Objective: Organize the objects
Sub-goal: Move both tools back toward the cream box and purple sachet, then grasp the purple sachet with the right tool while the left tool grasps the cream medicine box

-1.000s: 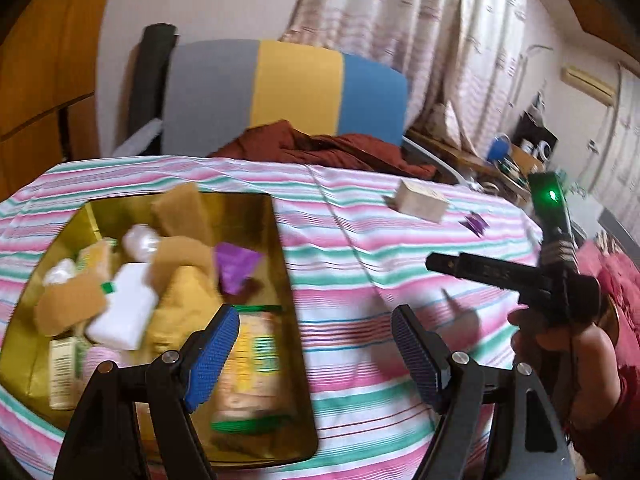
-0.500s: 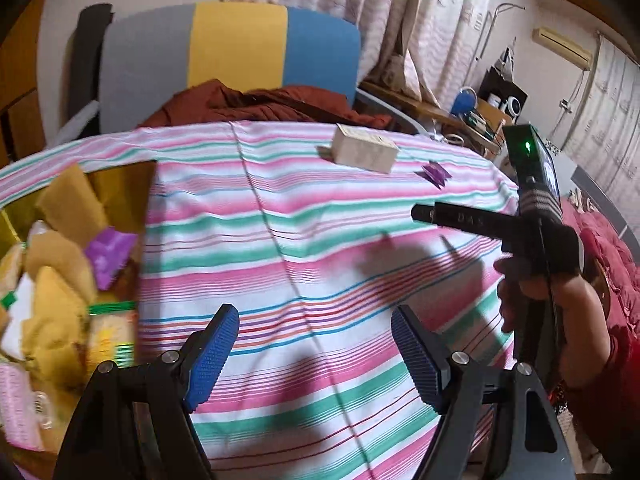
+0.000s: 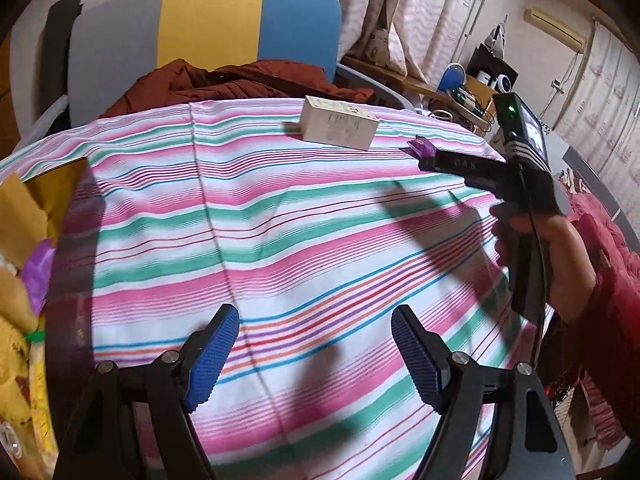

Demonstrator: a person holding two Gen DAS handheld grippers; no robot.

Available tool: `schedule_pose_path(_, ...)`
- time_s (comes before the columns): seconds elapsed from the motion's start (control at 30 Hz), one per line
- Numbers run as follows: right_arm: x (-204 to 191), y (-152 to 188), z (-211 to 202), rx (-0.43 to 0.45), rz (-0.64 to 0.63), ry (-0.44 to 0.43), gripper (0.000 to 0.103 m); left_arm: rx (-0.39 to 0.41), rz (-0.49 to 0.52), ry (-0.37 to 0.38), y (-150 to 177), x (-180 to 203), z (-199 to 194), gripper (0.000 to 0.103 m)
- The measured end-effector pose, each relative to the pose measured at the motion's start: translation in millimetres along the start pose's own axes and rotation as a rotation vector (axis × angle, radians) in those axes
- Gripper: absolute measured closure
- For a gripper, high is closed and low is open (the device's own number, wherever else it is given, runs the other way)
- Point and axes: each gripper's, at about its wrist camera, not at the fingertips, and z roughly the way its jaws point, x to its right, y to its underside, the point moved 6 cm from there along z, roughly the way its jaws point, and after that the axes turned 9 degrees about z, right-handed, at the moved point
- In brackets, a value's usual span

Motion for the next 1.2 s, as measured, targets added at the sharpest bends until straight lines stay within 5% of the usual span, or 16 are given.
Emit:
schedule_pose_path(0.43,27.3,-82.2,74.1,0.028,0.115,0.040,0.009,-0.027,0.058,0.013,-22.7,14.1,23.6,0.023)
schedule_pose_path(0.57,28.9,-79.1,89.2,-0.007,0.124,0.059,0.024,-0.025,0.080,0.012,-33.6,17.5,31.9,0.023)
schedule_pose_path(0.63,25.6,-79.6,85.8,0.009,0.113,0.041,0.047,-0.023,0.085,0.012,-40.6,19.3,37.8,0.023)
schedule_pose_path(0.73,25.3,-77.4,82.8,0.010,0.106,0.025,0.059,-0.021,0.079,0.011,-55.3,20.0,47.8,0.023)
schedule_pose_path(1.2,29.1,-57.0,68.8,0.023,0.118,-0.037,0.062,0.073,0.064,-0.082,-179.7,8.3,106.1,0.015)
